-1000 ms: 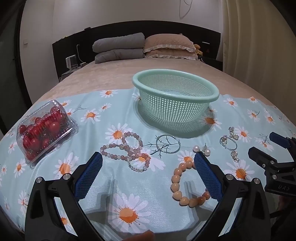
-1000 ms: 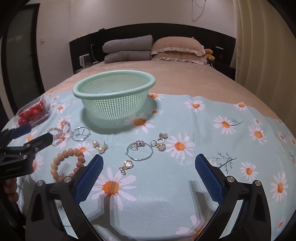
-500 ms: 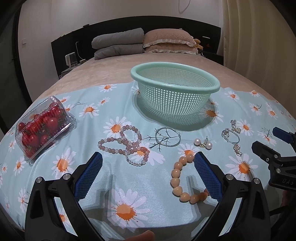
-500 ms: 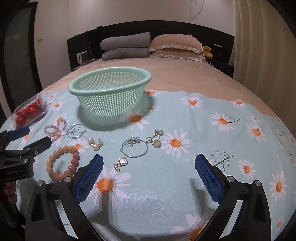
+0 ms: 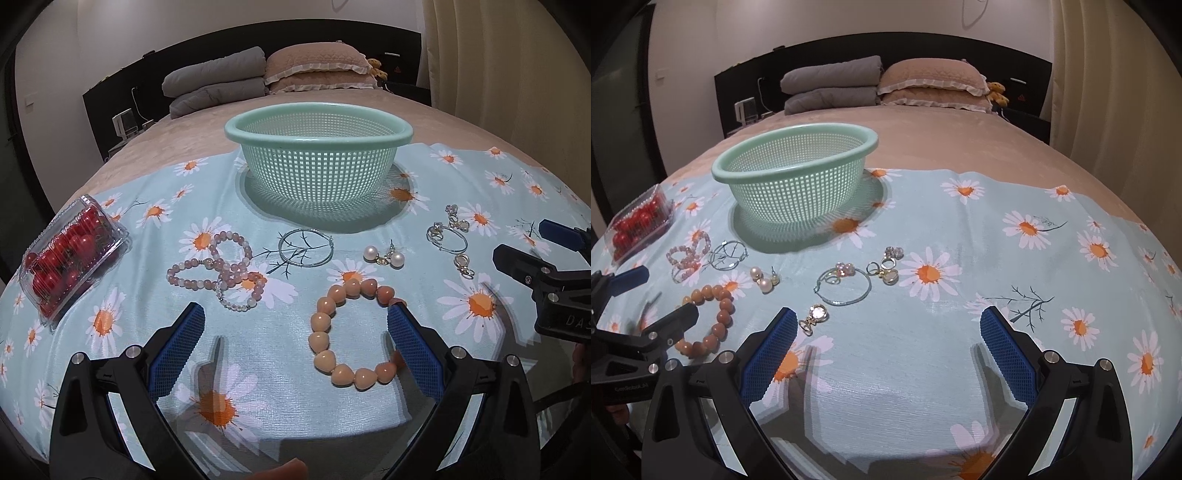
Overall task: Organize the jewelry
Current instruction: 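Move both tools toward the jewelry scattered in front of the basket, then grasp the peach heart-bead bracelet with left tool while right tool grasps a silver charm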
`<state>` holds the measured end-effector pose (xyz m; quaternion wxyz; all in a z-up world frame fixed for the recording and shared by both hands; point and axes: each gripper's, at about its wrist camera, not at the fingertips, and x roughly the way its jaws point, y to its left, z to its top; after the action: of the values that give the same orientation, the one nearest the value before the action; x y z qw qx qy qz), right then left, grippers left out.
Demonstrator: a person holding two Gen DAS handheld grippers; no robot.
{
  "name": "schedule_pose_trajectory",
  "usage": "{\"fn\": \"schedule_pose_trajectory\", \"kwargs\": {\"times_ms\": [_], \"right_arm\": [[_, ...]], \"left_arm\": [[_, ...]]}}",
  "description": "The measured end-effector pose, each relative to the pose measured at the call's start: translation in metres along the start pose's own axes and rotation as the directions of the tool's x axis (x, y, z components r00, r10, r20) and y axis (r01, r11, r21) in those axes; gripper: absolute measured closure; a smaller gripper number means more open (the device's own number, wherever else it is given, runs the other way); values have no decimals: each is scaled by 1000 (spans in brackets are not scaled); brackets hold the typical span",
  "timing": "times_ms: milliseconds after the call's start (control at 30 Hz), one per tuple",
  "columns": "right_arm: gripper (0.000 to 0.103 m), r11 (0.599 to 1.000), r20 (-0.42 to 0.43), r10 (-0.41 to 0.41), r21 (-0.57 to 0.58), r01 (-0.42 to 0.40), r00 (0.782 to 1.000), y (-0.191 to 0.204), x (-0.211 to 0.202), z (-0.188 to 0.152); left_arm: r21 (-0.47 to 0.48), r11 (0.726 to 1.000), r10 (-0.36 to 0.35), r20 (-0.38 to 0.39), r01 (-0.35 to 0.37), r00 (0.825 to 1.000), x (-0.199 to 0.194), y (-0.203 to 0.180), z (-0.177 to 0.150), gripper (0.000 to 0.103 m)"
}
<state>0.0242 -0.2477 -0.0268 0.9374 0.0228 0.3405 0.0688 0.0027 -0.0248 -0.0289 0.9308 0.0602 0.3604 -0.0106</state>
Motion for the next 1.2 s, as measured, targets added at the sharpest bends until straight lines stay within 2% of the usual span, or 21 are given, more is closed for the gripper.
{"fn": "schedule_pose_trajectory", "kwargs": {"times_ms": [267, 433, 633, 767, 1000, 1100, 1200], "right_arm": [[8, 1000, -43, -14, -14, 13, 999, -9, 12, 0], [8, 999, -64, -21, 34, 24, 998, -30, 24, 8], [8, 998, -105, -33, 53, 39, 994, -45, 51, 18], [8, 999, -105, -13, 39, 18, 994, -41, 58, 24], [8, 999, -93, -48, -23, 46, 995, -25, 75, 41], [8, 999, -126, -49, 5, 50, 991, -25, 87, 46], [7, 998, -197, -54, 18, 58, 979, -24, 104, 44]], "left_arm": [[26, 1000, -7, -15, 8, 1000, 8, -10, -3, 6], [16, 1000, -11, -31, 11, 999, 22, -9, -3, 6], [-8, 999, -47, -27, 47, 999, 29, -5, -4, 6], [1, 999, -33, -37, 34, 999, 31, -8, -4, 5], [-13, 999, -53, -31, 53, 998, 33, -5, -6, 5], [-28, 997, -72, -25, 72, 997, 33, -2, -7, 5], [-27, 997, -71, -24, 70, 997, 32, -2, -8, 5]]}}
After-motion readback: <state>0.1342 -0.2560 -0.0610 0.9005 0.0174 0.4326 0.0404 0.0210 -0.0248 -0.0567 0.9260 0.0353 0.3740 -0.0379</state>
